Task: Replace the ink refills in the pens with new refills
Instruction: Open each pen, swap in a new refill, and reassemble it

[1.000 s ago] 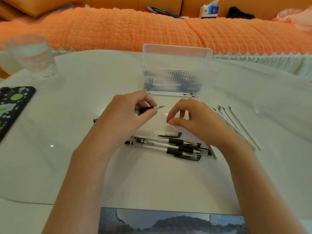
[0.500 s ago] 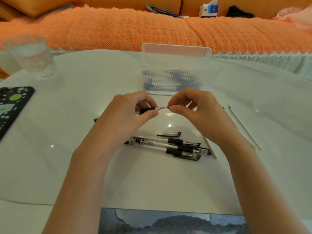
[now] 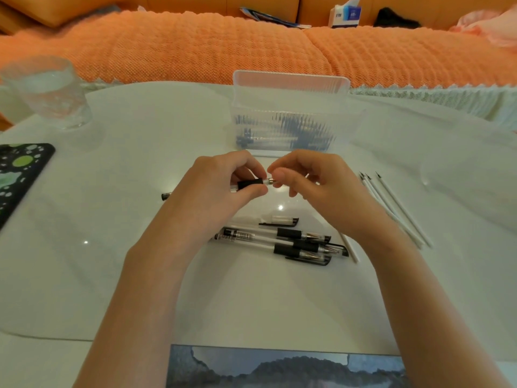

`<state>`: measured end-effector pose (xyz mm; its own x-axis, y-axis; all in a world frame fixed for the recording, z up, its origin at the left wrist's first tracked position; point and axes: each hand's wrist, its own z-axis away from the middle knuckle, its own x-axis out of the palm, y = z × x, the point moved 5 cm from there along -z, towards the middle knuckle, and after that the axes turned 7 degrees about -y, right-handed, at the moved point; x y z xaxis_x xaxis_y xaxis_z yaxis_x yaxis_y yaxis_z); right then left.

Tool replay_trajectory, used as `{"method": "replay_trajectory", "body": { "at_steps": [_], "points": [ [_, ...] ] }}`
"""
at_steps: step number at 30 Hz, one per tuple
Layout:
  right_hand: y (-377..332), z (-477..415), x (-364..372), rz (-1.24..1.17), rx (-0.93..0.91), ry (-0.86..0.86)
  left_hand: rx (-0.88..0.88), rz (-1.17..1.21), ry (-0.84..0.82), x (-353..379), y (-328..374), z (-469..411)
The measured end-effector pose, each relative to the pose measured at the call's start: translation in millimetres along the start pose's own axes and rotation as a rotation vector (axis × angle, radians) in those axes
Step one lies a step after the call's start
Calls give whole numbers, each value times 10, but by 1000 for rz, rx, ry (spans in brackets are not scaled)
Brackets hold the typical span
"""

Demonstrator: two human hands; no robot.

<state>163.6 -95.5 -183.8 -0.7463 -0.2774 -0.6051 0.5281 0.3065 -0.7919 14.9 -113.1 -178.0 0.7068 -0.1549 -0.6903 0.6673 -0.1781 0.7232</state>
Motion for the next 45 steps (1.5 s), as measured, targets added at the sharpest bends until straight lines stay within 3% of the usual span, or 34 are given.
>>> {"method": "replay_trajectory", "body": {
  "at_steps": [11, 24, 31, 39, 45],
  "points": [
    [-37, 14, 32, 2, 7, -17, 42, 28, 21, -28, 29, 8],
    [-63, 28, -25, -65, -33, 94, 97, 122, 93, -108, 90, 25],
    [-53, 29, -87, -110, -46, 163, -26, 87, 23, -62, -35, 29],
    [-17, 35, -40, -81, 15, 87, -34, 28, 130, -130, -26, 29],
    [-5, 24, -77, -109, 13, 140, -16, 87, 40, -76, -30, 20]
  ]
}}
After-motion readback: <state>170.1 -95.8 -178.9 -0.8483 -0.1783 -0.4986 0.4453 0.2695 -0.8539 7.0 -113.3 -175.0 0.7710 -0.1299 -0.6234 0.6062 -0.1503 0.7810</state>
